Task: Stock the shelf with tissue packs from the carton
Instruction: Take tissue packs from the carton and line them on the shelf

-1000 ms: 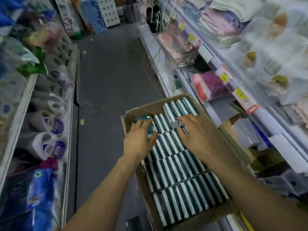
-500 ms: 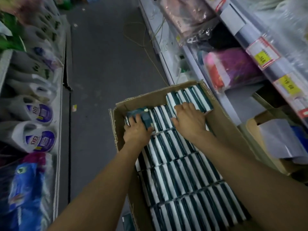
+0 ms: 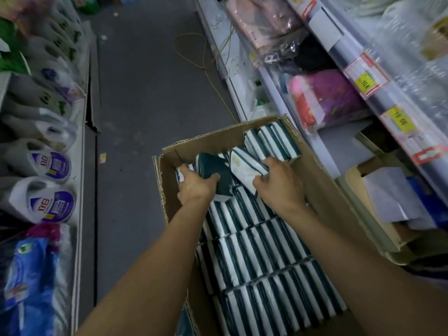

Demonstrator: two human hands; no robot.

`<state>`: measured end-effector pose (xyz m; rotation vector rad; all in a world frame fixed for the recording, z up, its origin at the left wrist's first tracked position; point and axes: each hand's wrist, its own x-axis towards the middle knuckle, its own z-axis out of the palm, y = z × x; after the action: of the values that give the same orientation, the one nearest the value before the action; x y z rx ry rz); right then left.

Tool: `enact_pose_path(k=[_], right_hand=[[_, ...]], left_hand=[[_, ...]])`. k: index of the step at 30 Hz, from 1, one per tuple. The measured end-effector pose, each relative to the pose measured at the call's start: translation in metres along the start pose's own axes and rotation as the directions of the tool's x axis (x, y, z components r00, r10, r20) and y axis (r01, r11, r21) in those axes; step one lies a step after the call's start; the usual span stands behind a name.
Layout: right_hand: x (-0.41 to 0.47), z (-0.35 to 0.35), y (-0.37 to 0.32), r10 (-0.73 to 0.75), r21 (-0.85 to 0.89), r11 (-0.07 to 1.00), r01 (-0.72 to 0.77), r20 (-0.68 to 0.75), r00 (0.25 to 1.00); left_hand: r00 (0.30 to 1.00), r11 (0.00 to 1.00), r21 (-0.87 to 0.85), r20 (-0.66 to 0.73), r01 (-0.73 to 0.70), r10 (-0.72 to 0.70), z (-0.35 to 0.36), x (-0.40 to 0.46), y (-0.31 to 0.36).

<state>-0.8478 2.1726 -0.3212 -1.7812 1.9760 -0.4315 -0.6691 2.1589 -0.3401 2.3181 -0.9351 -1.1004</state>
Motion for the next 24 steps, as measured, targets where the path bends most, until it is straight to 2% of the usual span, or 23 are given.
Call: enact_pose_path(k=[1,3,5,7,9,12,16,19,24], right_hand=[[-0.009,-0.005,0.004,0.095,0.197,0.975,-0.100,0.034,0.995],[-0.023,-0.017,0.011,0.228,0.501,0.820,-0.278,0.161,0.960],[-0.037,-0.035,0.017,0.270,0.613,0.703,-0.361,0.240,0.933],[-0.056,-0.055,0.017,0.260,0.649,0.678,-0.345,0.228,0.938],[-0.080,-0.076,0.012,0.230,0.677,0.684,-0.271,0.152,0.961],[-0.122,-0.104,-0.003,0.131,0.729,0.680,-0.079,-0.014,0.991],[-0.184,-0.135,-0.018,-0.020,0.725,0.678,0.122,-0.149,0.989],[-0.231,-0.153,-0.017,-0.120,0.586,0.764,0.269,-0.281,0.952],[-0.317,-0.181,-0.023,-0.162,0.484,0.761,0.432,-0.502,0.849]], left_hand=[[0.999,0.995,-0.098,0.026,-0.016,0.019,-0.002,-0.010,0.000],[0.995,0.958,-0.288,0.094,-0.003,0.032,-0.010,-0.029,0.000],[0.986,0.919,-0.393,0.161,0.027,0.040,-0.024,-0.050,0.000],[0.977,0.893,-0.449,0.202,0.024,0.075,-0.038,-0.071,-0.001],[0.967,0.880,-0.476,0.231,0.013,0.111,-0.049,-0.096,-0.003],[0.949,0.859,-0.512,0.257,-0.025,0.181,-0.066,-0.135,0.002],[0.928,0.813,-0.575,0.247,-0.092,0.279,-0.095,-0.198,0.008],[0.891,0.763,-0.630,0.255,-0.143,0.377,-0.118,-0.248,0.002],[0.807,0.740,-0.647,0.333,-0.181,0.488,-0.146,-0.332,-0.004]])
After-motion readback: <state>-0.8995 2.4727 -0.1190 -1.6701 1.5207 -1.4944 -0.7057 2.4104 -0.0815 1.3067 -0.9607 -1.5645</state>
